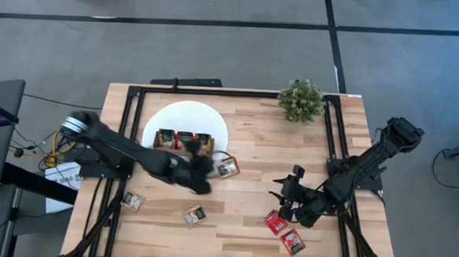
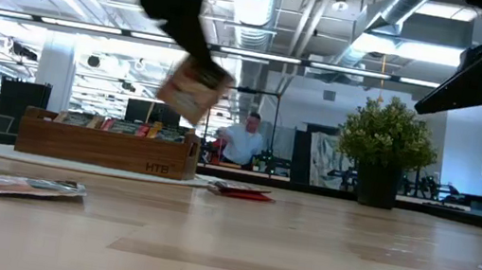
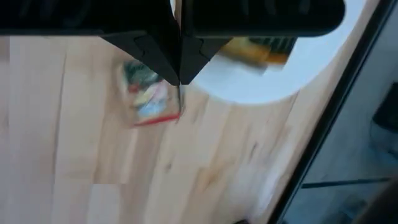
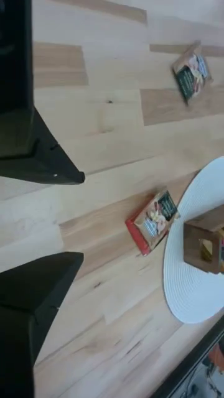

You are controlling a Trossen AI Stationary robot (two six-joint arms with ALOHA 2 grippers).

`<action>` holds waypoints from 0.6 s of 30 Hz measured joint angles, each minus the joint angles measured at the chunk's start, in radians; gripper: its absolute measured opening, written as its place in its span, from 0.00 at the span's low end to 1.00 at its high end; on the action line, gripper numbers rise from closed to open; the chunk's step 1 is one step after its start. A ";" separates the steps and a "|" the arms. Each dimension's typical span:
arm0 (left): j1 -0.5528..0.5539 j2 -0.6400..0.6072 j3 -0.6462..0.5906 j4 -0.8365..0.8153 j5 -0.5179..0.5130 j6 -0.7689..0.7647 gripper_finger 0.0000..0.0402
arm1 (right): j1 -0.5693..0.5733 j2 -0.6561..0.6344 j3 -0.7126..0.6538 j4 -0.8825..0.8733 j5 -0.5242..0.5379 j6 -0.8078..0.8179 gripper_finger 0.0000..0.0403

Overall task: Pick & Place Tea
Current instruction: Put the brown tea bag into the left section of the wooden organizer

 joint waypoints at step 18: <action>0.151 -0.746 -0.493 -0.135 0.139 0.129 0.00 | -0.056 0.001 0.000 0.068 -0.002 -0.063 0.41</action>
